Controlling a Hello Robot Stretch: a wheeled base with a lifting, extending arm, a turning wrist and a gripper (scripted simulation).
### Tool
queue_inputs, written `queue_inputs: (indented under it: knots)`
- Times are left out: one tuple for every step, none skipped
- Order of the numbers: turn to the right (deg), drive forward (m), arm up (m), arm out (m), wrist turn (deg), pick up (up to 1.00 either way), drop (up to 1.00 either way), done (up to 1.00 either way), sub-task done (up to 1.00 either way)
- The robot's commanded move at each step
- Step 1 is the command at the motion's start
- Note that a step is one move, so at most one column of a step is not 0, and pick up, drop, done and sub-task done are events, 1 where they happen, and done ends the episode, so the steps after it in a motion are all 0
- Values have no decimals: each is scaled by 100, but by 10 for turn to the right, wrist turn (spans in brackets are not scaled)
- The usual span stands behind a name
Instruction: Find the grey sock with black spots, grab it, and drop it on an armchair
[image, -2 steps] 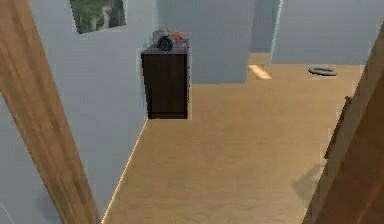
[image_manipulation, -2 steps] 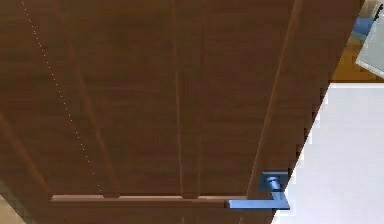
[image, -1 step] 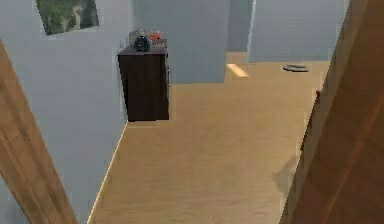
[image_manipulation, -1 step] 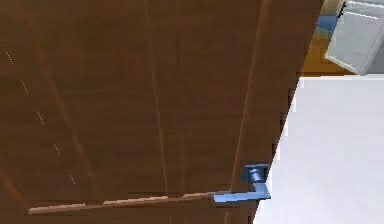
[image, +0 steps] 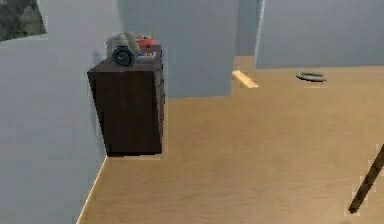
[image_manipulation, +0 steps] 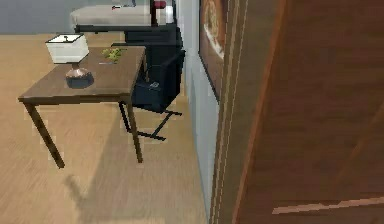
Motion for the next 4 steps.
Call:
queue_inputs:
  knots:
    - [180, 0, 0, 0, 0, 0, 0, 0, 0]
    - [0, 100, 0, 0, 0, 0, 0, 0, 0]
    - [0, 100, 0, 0, 0, 0, 0, 0, 0]
    - [30, 0, 0, 0, 0, 0, 0, 0, 0]
